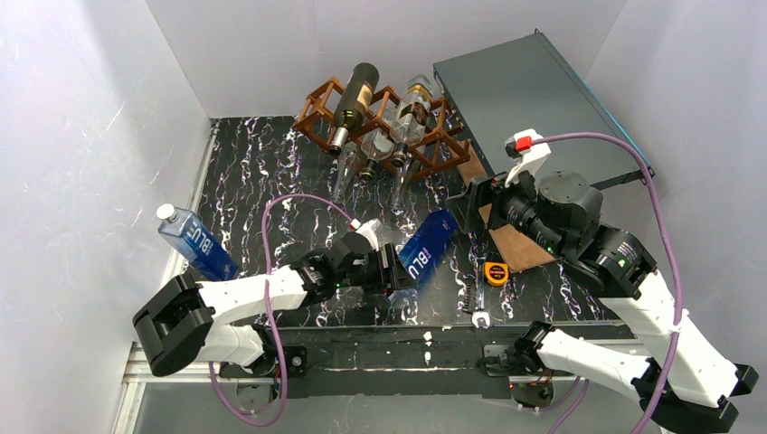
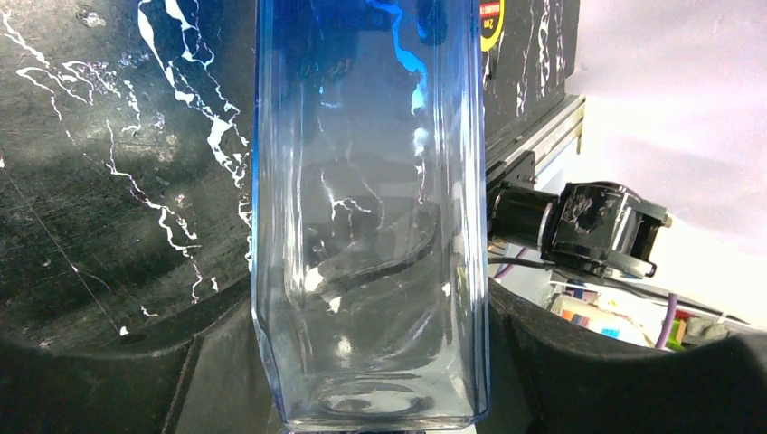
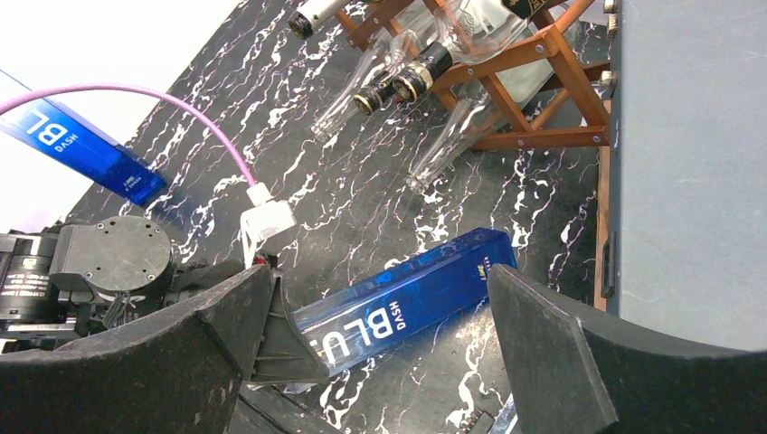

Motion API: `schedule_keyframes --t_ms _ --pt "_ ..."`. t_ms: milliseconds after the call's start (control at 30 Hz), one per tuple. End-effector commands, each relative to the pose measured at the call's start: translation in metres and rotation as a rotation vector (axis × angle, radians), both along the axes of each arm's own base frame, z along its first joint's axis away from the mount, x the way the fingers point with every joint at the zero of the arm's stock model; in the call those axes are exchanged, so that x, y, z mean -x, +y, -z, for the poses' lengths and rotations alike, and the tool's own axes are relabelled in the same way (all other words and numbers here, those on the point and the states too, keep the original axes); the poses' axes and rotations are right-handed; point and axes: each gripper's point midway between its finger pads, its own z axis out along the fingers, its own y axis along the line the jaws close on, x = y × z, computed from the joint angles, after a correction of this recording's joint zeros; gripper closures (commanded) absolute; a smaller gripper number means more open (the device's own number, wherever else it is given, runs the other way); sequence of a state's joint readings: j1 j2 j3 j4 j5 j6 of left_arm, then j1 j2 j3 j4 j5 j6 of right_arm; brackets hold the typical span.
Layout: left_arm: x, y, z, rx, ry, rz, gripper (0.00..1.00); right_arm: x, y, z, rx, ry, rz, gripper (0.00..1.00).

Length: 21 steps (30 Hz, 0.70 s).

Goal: Put the wine bottle on the wine rack

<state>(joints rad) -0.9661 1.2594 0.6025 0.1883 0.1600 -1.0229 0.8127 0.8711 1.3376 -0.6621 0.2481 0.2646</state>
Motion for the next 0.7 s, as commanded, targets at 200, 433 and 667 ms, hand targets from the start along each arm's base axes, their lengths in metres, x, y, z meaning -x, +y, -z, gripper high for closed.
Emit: schedule_keyframes --t_ms 200,433,667 --pt "-0.039 -0.030 -0.128 0.350 -0.322 -0.065 1.00 0.000 -0.001 -0.016 -0.055 -0.037 0.006 0.02" --pt "-0.052 -0.030 -0.145 0.355 -0.397 -0.103 1.00 0.000 0.001 -0.017 -0.058 -0.037 0.000 0.02" --pt "-0.071 -0.027 -0.167 0.361 -0.498 -0.175 1.00 0.000 0.002 -0.019 -0.063 -0.039 -0.001 0.02"
